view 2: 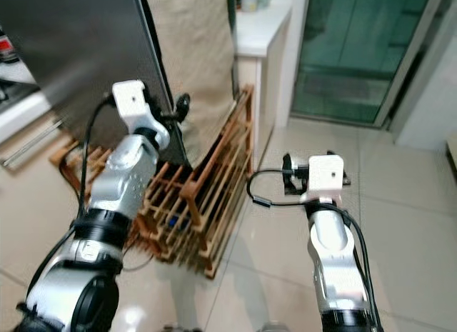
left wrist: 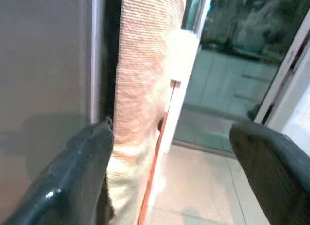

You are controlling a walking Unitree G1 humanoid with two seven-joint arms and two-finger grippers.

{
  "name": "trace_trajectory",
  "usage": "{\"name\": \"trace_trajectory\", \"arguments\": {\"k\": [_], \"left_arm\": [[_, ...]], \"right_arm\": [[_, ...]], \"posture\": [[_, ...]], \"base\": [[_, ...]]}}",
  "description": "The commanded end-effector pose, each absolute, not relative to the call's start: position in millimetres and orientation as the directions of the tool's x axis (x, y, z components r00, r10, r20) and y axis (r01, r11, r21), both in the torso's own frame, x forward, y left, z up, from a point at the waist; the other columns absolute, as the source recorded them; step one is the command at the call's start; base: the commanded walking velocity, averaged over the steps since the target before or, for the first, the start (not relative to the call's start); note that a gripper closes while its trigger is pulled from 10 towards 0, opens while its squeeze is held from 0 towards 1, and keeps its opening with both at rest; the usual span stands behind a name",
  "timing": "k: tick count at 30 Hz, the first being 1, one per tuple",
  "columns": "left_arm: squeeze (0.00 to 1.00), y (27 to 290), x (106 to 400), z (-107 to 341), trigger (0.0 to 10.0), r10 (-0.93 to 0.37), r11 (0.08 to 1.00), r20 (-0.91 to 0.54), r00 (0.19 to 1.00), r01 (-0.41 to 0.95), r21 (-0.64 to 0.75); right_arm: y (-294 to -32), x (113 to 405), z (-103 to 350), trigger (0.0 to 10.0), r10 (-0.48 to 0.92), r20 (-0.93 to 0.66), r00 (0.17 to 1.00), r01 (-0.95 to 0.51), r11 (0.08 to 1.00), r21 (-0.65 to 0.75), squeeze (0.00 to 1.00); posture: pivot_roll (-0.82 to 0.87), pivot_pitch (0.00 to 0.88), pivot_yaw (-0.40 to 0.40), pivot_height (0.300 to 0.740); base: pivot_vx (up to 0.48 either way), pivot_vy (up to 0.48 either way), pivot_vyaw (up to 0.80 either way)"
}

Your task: Restocking fridge

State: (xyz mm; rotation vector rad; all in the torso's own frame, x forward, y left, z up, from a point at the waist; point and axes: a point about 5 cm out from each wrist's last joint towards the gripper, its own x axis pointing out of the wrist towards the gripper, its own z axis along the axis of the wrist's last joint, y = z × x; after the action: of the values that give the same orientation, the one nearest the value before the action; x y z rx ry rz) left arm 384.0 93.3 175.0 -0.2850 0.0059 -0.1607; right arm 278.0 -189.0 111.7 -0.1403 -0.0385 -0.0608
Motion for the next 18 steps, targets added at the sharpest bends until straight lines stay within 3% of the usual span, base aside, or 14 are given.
{"name": "trace_trajectory", "arguments": {"k": [1, 12, 14, 17, 18], "left_arm": [[0.00, 106.3, 389.4, 173.7, 10.0, -0.084, 0.955, -0.009, 0.996, 0.078, -0.286], [0.00, 111.0, 401.0, 190.0, 10.0, -0.052, 0.962, 0.051, 0.997, 0.063, -0.265], [0.00, 111.6, 397.7, 192.6, 10.0, -0.105, 0.968, 0.102, 0.989, 0.126, -0.218], [0.00, 123.9, 363.9, 184.5, 10.0, -0.300, 0.942, 0.209, 0.931, 0.323, -0.087], [0.00, 123.9, 363.9, 184.5, 10.0, -0.300, 0.942, 0.209, 0.931, 0.323, -0.087]], "right_arm": [[-185.9, 278.9, 116.2, 10.0, -0.049, 0.059, 0.997, 0.057, 0.989, -0.139, 0.00], [-189.3, 270.5, 115.0, 10.0, -0.063, 0.055, 0.996, 0.071, 0.987, -0.145, 0.01], [-190.2, 267.2, 117.8, 10.0, -0.067, 0.062, 0.996, 0.075, 0.985, -0.155, 0.01], [-193.6, 244.3, 146.3, 10.0, -0.103, 0.181, 0.978, 0.139, 0.970, -0.201, 0.01], [-193.6, 244.3, 146.3, 10.0, -0.103, 0.181, 0.978, 0.139, 0.970, -0.201, 0.01]], "posture": [[-0.15, 0.000, 0.133, 0.740], [-0.19, 0.000, 0.150, 0.740], [-0.20, 0.000, 0.160, 0.740], [-0.20, 0.000, 0.169, 0.740], [-0.20, 0.000, 0.169, 0.740]], "base": [[0.000, 0.000, 0.00], [0.000, 0.000, 0.00], [0.000, 0.000, 0.00], [0.000, 0.000, 0.00], [0.000, 0.000, 0.00]]}}
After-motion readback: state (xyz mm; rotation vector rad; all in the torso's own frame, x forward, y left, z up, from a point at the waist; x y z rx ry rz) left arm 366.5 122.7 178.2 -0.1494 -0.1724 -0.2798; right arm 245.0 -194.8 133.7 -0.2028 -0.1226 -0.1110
